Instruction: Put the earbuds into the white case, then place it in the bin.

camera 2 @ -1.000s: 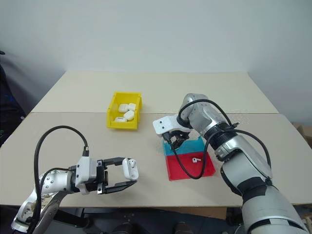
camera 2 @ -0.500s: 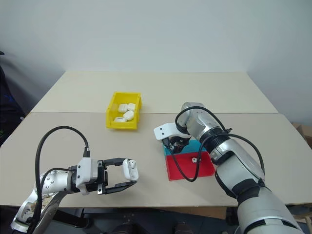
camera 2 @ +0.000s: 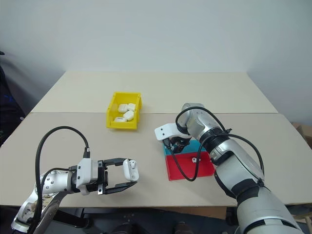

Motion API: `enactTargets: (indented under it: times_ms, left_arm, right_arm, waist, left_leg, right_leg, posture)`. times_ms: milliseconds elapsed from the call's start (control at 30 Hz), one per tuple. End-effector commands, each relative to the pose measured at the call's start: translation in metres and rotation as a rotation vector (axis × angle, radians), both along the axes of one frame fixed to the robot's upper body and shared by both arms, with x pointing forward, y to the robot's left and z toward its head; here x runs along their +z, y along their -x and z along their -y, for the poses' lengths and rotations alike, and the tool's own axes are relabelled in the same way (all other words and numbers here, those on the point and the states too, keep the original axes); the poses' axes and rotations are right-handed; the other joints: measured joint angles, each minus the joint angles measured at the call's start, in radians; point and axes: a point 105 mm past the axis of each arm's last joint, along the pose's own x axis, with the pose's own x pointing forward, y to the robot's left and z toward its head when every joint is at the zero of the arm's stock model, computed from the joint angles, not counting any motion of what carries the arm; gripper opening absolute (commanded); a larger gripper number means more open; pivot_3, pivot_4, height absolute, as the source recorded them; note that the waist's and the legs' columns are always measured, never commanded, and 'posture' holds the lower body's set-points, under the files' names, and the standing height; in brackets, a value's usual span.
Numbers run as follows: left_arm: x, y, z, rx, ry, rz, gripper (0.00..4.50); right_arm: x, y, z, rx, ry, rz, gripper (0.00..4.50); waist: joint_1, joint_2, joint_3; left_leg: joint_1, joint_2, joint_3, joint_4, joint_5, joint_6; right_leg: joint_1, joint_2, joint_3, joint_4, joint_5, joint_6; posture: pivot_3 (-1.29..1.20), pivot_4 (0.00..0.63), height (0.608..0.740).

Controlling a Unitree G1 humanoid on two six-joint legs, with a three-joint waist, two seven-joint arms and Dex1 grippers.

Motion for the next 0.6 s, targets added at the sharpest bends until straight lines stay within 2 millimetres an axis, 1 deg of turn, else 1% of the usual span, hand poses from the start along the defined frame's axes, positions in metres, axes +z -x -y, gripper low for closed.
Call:
enactTargets:
  times_ms: [33, 67, 167, 600]
  left_arm:
    - [0.0070, 0.0016, 0.0040, -0.023, 0.009, 0.045, 2.77]
    - [0.0070, 0.0014, 0.0041, -0.023, 0.009, 0.046, 2.77]
    - [0.0065, 0.0012, 0.0040, -0.023, 0.007, 0.046, 2.77]
    - [0.0060, 0.0005, 0.0044, -0.026, 0.005, 0.047, 2.77]
  right_arm:
    - [0.0047, -0.0008, -0.0001, 0.010, -0.002, 0.019, 2.58]
    - [0.0046, -0.0009, 0.0002, 0.009, -0.002, 0.019, 2.58]
    - [0.0037, -0.0005, 0.0016, 0.016, -0.001, 0.019, 2.03]
    - [0.0025, -0.0005, 0.0026, 0.027, -0.003, 0.032, 2.03]
  waist:
    - [0.000, 0.000, 0.000]
    - [0.000, 0.000, 0.000]
    - [0.000, 0.000, 0.000]
    - [0.000, 0.000, 0.000]
  left_leg:
    - [0.000, 0.000, 0.000, 0.000, 0.000, 0.000]
    - [0.000, 0.000, 0.000, 0.000, 0.000, 0.000]
    - [0.000, 0.000, 0.000, 0.000, 0.000, 0.000]
    - [0.000, 0.000, 0.000, 0.000, 0.000, 0.000]
  right_leg:
    - [0.000, 0.000, 0.000, 0.000, 0.000, 0.000]
    - [0.000, 0.000, 0.000, 0.000, 0.000, 0.000]
    - [0.000, 0.000, 0.000, 0.000, 0.000, 0.000]
    - [0.000, 0.000, 0.000, 0.000, 0.000, 0.000]
  posture:
    - [0.00, 0.150, 0.740]
    - [0.00, 0.150, 0.740]
    - [0.00, 0.150, 0.740]
    - [0.00, 0.150, 0.740]
